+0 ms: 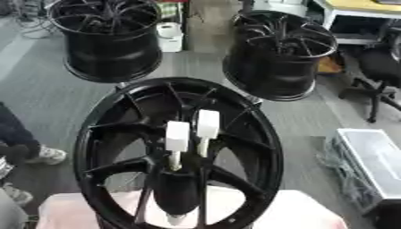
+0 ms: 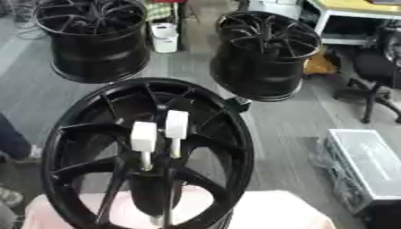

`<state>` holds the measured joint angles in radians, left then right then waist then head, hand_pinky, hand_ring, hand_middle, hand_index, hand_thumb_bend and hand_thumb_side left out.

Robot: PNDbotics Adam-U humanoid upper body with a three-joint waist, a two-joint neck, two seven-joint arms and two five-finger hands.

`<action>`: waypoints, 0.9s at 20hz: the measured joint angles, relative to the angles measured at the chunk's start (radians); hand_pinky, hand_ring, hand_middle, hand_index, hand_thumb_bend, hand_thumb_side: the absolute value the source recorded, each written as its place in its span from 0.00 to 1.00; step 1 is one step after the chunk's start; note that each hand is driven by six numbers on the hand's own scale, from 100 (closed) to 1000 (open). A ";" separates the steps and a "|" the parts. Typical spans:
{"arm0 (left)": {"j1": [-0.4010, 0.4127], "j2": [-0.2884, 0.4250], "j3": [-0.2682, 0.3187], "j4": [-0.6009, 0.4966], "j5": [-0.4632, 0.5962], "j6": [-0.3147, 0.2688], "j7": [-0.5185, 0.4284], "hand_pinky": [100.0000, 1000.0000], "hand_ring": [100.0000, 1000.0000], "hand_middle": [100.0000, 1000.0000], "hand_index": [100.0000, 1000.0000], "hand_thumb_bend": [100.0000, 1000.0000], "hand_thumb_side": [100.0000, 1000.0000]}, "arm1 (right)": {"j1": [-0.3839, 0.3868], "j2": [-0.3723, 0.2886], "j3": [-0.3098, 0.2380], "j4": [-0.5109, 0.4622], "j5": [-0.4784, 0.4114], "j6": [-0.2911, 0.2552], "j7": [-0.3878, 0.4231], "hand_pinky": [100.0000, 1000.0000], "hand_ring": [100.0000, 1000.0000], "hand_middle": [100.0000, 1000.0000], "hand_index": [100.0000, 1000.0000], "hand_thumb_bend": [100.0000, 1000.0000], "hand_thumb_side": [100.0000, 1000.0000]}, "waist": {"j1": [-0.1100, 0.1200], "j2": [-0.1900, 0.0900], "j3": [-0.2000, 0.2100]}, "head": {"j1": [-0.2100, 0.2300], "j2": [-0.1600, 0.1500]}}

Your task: Pull the pin out of the wheel hub.

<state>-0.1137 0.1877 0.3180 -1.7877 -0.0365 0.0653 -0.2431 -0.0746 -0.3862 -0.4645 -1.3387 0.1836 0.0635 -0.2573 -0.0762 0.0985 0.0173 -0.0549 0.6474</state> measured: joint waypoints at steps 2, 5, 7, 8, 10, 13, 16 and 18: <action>0.000 -0.004 0.000 0.000 0.000 0.000 0.000 0.41 0.45 0.68 0.75 0.76 0.35 | -0.004 0.050 0.015 -0.070 0.010 0.007 0.012 0.68 0.82 0.81 0.90 0.00 0.57 | 0.005 0.000 0.003 | 0.000 0.000; 0.000 -0.005 0.000 0.000 0.002 0.000 0.000 0.41 0.45 0.68 0.75 0.76 0.35 | -0.004 0.108 0.044 -0.172 0.025 0.010 0.033 0.67 0.80 0.80 0.90 0.00 0.58 | 0.010 0.000 0.004 | 0.000 0.000; 0.000 -0.007 0.000 0.000 0.003 -0.001 0.001 0.41 0.45 0.68 0.75 0.76 0.35 | 0.005 0.142 0.069 -0.234 0.025 0.006 0.043 0.66 0.79 0.79 0.89 0.00 0.59 | 0.013 0.000 0.003 | 0.003 0.000; 0.000 -0.009 0.000 0.000 0.004 -0.001 0.000 0.41 0.45 0.68 0.75 0.76 0.35 | 0.011 0.159 0.083 -0.263 0.023 0.002 0.047 0.66 0.79 0.78 0.89 0.00 0.60 | 0.014 0.000 0.001 | 0.005 0.000; 0.000 -0.012 0.000 0.000 0.006 -0.001 0.000 0.41 0.45 0.68 0.75 0.76 0.35 | 0.019 0.188 0.114 -0.316 0.011 -0.009 0.055 0.66 0.78 0.78 0.89 0.00 0.62 | 0.017 0.000 -0.003 | 0.011 0.001; 0.000 -0.012 -0.001 0.000 0.007 -0.003 -0.002 0.41 0.46 0.68 0.75 0.76 0.35 | 0.022 0.210 0.160 -0.370 -0.021 -0.038 0.078 0.66 0.78 0.78 0.90 0.00 0.64 | 0.021 0.001 -0.007 | 0.019 0.002; 0.000 -0.013 -0.003 0.001 0.008 -0.004 -0.004 0.41 0.46 0.68 0.75 0.76 0.35 | 0.017 0.218 0.196 -0.391 -0.057 -0.066 0.102 0.66 0.78 0.79 0.90 0.00 0.64 | 0.025 0.001 -0.004 | 0.027 0.002; 0.000 -0.013 -0.006 0.003 0.009 -0.006 -0.005 0.41 0.46 0.68 0.75 0.76 0.35 | 0.012 0.218 0.217 -0.393 -0.077 -0.081 0.119 0.66 0.78 0.79 0.90 0.00 0.62 | 0.027 0.001 -0.004 | 0.032 0.002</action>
<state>-0.1140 0.1746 0.3118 -1.7844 -0.0277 0.0596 -0.2484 -0.0629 -0.1681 -0.2479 -1.7321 0.1062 -0.0172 -0.1384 -0.0488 0.0997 0.0134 -0.0233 0.6495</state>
